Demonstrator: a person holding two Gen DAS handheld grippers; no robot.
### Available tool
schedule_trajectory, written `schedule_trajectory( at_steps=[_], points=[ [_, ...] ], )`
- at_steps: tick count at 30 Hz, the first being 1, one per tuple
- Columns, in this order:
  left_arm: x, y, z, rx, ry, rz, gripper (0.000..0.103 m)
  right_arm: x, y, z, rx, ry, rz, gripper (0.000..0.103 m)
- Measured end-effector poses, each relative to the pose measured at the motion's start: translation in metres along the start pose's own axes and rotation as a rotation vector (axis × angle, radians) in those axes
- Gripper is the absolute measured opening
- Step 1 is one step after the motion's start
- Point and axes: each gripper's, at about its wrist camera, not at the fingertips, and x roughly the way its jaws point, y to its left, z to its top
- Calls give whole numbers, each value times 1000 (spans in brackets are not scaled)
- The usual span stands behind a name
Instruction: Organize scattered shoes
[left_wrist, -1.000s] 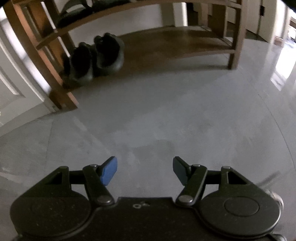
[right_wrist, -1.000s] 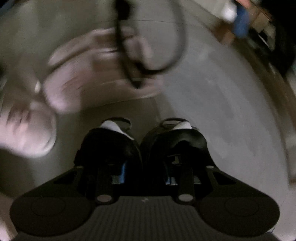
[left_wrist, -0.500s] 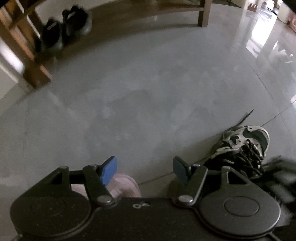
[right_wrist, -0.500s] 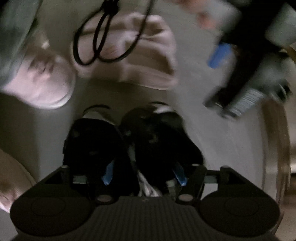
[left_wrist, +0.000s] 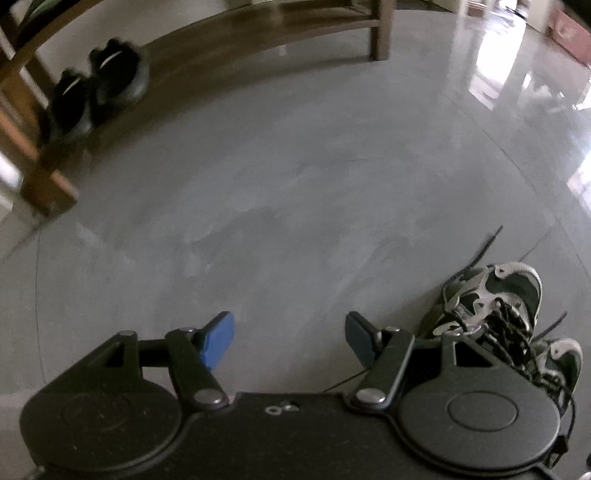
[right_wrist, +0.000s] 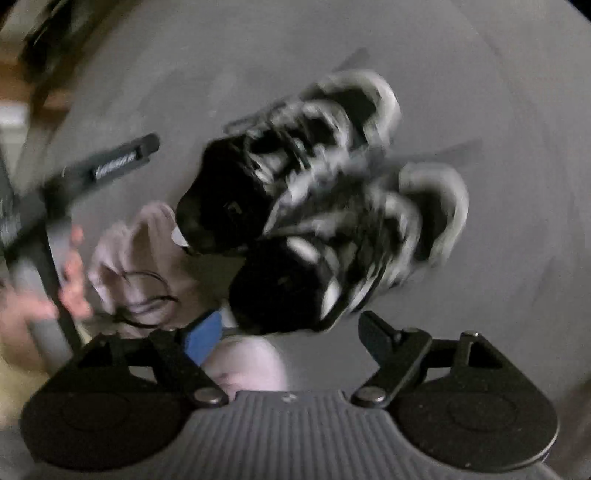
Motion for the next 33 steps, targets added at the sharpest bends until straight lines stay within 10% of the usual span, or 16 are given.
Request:
schedule_trajectory(
  at_steps=[5,23,33],
  points=[
    [-3,7,1,36,-32,61,67,18,18,-7,95,-59,57,84],
    [-14,82,-30,-208,23,124,67,95,49,21,575,-377,-318,85],
    [-5,79,-26,-198,52,101,67,97,45,15,384,-637,-341,83]
  ],
)
